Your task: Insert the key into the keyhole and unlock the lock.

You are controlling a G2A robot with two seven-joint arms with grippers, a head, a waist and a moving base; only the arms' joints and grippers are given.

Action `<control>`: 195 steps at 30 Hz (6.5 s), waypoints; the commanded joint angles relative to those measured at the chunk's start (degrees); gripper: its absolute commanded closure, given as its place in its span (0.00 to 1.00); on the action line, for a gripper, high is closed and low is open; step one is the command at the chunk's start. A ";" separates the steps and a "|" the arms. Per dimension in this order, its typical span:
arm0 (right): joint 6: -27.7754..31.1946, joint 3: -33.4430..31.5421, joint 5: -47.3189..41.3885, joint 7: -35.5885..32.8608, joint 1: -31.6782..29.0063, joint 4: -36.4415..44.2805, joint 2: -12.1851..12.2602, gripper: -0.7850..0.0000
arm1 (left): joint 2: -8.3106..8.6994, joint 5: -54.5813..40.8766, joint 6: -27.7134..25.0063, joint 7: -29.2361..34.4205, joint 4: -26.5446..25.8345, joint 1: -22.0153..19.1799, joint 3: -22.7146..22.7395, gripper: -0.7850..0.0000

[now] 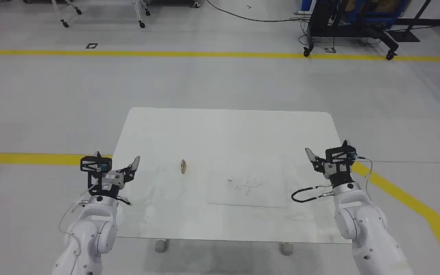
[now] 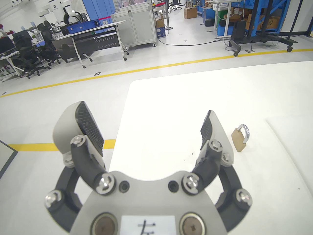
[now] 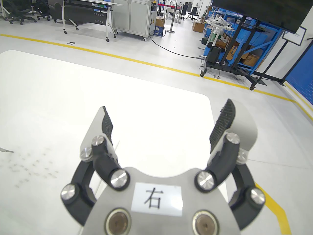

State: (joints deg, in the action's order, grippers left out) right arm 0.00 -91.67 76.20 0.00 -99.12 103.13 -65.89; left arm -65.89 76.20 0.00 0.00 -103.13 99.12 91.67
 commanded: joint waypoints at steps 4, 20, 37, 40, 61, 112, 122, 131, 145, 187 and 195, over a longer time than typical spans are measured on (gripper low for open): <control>0.00 0.00 0.00 0.00 0.00 0.00 0.00 0.00 | 0.00 0.00 0.00 0.00 0.00 0.00 0.00 0.00; 6.32 19.55 12.75 -8.12 13.23 -8.46 -1.82 0.00 | 0.00 0.00 0.00 0.00 0.00 0.00 0.00 0.00; 24.21 22.01 5.97 -3.60 18.17 -16.05 -1.85 0.00 | 0.00 0.00 0.00 0.00 0.00 0.00 0.00 0.00; 31.22 24.69 5.74 -3.73 22.12 -20.63 -2.10 0.00 | 0.00 0.00 0.00 0.00 0.00 0.00 0.00 0.00; 42.36 38.08 10.28 -7.41 35.63 -34.21 -4.67 0.63 | 0.00 0.00 0.00 0.00 0.00 0.00 0.00 0.00; 42.46 37.72 11.04 -6.74 36.63 -32.42 -4.14 1.00 | 0.53 4.15 -20.24 15.61 -5.62 -4.32 -8.42 0.00; 42.46 37.72 11.04 -6.74 36.63 -32.42 -4.14 1.00 | -0.69 11.05 -22.76 26.23 0.54 -14.04 -21.82 0.00; 42.46 37.72 11.04 -6.74 36.63 -32.42 -4.14 1.00 | -2.71 10.70 -19.43 29.63 7.84 -21.45 -30.80 0.00; 42.46 37.72 11.04 -6.74 36.63 -32.42 -4.14 1.00 | -5.09 11.97 -12.42 30.17 14.07 -26.65 -37.67 0.00; 40.35 24.64 -2.35 12.07 26.22 -26.61 -1.28 1.00 | -3.69 -14.79 -16.37 26.24 3.94 -18.55 -19.68 0.00; 51.50 26.78 -26.42 9.59 28.85 -34.30 -2.57 1.00 | -3.97 -72.41 -24.14 50.65 19.36 -28.51 -15.40 0.00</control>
State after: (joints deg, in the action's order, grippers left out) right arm 50.48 -65.41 54.18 9.78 -70.82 70.17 -68.21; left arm -69.83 20.13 -23.86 45.82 -86.48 72.30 76.42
